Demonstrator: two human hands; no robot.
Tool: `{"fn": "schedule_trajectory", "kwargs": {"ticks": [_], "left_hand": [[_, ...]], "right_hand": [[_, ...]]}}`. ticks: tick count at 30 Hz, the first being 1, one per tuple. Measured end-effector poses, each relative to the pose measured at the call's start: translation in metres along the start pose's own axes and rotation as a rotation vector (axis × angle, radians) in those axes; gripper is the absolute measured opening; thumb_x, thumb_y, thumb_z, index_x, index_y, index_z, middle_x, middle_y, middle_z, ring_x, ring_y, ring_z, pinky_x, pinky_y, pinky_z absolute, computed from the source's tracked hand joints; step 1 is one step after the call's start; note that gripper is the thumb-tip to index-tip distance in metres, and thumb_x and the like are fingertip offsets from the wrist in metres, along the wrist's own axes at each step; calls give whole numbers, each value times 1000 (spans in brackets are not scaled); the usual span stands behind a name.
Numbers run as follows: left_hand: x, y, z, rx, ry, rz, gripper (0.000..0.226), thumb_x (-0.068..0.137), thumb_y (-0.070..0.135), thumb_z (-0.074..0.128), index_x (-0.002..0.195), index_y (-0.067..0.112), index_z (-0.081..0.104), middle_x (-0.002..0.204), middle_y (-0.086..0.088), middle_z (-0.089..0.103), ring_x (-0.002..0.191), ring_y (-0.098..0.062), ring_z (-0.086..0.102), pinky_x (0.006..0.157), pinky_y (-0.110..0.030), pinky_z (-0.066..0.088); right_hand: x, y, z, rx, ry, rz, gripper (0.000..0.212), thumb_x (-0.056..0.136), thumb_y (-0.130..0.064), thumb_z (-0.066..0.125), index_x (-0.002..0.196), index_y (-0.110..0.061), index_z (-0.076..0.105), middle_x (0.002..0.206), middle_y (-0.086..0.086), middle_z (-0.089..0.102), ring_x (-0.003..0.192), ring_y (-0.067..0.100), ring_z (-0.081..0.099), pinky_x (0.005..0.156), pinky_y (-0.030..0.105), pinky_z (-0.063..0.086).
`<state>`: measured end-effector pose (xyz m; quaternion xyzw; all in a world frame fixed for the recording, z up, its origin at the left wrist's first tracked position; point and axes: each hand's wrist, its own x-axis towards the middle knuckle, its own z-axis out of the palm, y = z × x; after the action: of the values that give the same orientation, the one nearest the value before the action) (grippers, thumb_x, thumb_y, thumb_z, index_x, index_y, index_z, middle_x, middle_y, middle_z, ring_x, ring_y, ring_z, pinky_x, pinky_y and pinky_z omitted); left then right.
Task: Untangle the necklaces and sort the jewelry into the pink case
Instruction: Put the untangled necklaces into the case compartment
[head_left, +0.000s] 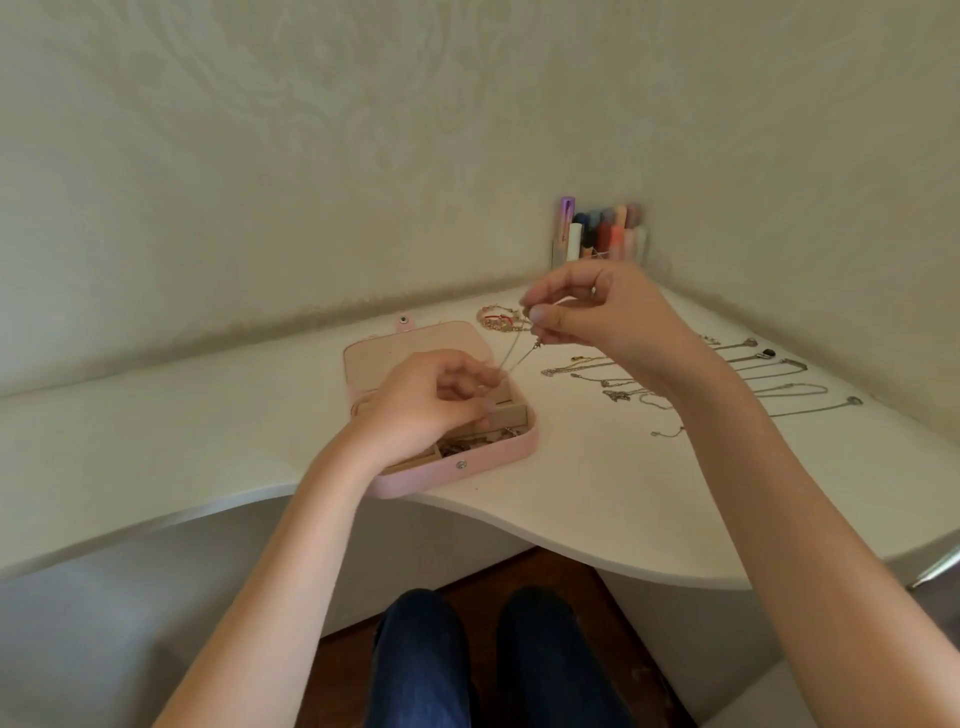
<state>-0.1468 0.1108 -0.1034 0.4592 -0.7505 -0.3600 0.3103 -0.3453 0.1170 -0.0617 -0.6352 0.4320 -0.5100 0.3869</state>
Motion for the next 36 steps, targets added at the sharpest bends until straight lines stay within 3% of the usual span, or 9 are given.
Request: {"fn": "schedule_trajectory", "kwargs": {"ticks": [4, 9, 14, 17, 19, 21, 23, 29, 36], "left_hand": [[-7, -8, -9, 138, 20, -6, 16, 77, 12, 74, 88, 23, 69, 78, 2, 71, 78, -14, 68, 79, -28, 51], [-13, -7, -12, 217, -2, -42, 10, 72, 17, 79, 75, 24, 72, 72, 6, 72, 67, -2, 65, 65, -12, 46], [-13, -7, -15, 283, -15, -29, 2, 75, 26, 77, 74, 25, 75, 73, 10, 71, 68, 1, 62, 63, -12, 46], [-9, -10, -16, 326, 116, -8, 6, 80, 19, 72, 77, 23, 74, 72, 16, 65, 66, 3, 56, 60, -3, 39], [-7, -14, -14, 429, 117, -29, 6, 81, 18, 69, 82, 23, 73, 78, 13, 65, 73, 0, 57, 65, -7, 40], [-7, -18, -9, 529, 96, -66, 6, 82, 24, 68, 87, 25, 72, 86, 6, 68, 83, -13, 61, 77, -25, 49], [-8, -17, -4, 609, 90, -93, 9, 84, 29, 65, 90, 25, 71, 89, 3, 68, 88, -18, 60, 80, -32, 49], [-8, -21, 4, 515, 141, -110, 13, 83, 17, 65, 72, 25, 64, 67, 10, 59, 83, -22, 61, 81, -37, 49], [-7, -24, 6, 493, 168, -91, 18, 82, 16, 65, 67, 26, 62, 64, 13, 56, 80, -22, 60, 79, -35, 47]], "right_hand": [[-8, 11, 2, -151, -32, 64, 15, 79, 6, 68, 83, -8, 68, 69, -4, 69, 63, 6, 66, 65, 15, 54], [-13, 25, 18, -409, -141, 45, 13, 77, -3, 74, 77, -16, 71, 74, -9, 69, 66, -4, 60, 67, 8, 47], [-9, 41, 17, -683, -203, 95, 4, 78, -21, 75, 81, -23, 75, 91, -10, 63, 86, 3, 56, 82, 33, 51], [-8, 38, 17, -734, -196, 53, 9, 84, -22, 69, 90, -23, 75, 96, -10, 62, 87, 7, 57, 83, 31, 48], [-5, 38, 19, -815, -209, 47, 12, 85, -19, 68, 94, -22, 74, 97, -7, 60, 86, 11, 57, 81, 28, 45], [-3, 41, 24, -916, -241, 47, 13, 84, -18, 68, 96, -21, 74, 95, -6, 55, 76, 5, 51, 74, 24, 38], [-1, 43, 27, -980, -253, 45, 13, 84, -17, 68, 95, -20, 74, 92, -6, 51, 68, 0, 43, 71, 22, 33], [2, 40, 36, -1089, -266, 16, 12, 85, -13, 64, 93, -11, 72, 102, 3, 55, 93, 20, 55, 79, 32, 44], [1, 45, 38, -1093, -230, 38, 12, 86, -11, 61, 94, -8, 69, 107, 6, 56, 95, 25, 57, 83, 38, 47]]}}
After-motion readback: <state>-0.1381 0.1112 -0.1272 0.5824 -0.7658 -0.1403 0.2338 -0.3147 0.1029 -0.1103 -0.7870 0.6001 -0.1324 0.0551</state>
